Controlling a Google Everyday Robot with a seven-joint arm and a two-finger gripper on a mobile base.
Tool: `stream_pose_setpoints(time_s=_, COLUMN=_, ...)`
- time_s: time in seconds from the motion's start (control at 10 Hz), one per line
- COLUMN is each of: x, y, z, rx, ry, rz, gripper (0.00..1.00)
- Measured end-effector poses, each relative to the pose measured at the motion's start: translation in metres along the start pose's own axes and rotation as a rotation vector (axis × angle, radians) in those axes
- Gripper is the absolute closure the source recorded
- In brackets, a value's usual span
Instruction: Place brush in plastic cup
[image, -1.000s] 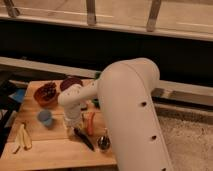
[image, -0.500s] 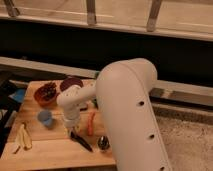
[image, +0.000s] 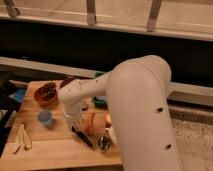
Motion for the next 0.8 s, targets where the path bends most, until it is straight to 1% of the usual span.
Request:
stream_pose_setpoints(time_s=0.1, x=-0.005, y=0.001, z=-0.008, rx=-0.005, ry=-0.025, rz=-0.022, gripper=1.00)
stream_pose_setpoints(time_s=0.2, x=-0.011, y=0.008, z=-0.016, rx=-0.023, ry=-0.056, rz=-0.060, gripper=1.00)
stream_pose_setpoints(time_s=0.3, x=-0.018, y=0.013, z=-0.024, rx=-0.054, ry=-0.088, rz=-0.099, gripper=1.00)
stream_pose_setpoints(time_s=0.4, x=-0.025, y=0.016, z=-0.032, rx=-0.094, ry=-0.126, rz=-0.145, gripper=1.00)
stream_pose_setpoints(time_s=0.5, x=-0.029, y=0.020, z=-0.038, rx=-0.123, ry=-0.150, rz=-0.182, gripper=1.00)
stream_pose_setpoints(time_s=0.6, x=-0.034, y=0.030, z=-0.048, rx=-0.164, ry=-0.183, rz=-0.248, gripper=1.00)
stream_pose_setpoints(time_s=0.7, x=-0.037, y=0.041, z=-0.056, rx=-0.195, ry=-0.204, rz=-0.311, gripper=1.00)
stream_pose_setpoints(time_s=0.8, x=-0.040, y=0.058, z=-0.062, rx=-0.241, ry=-0.221, rz=-0.384, gripper=1.00)
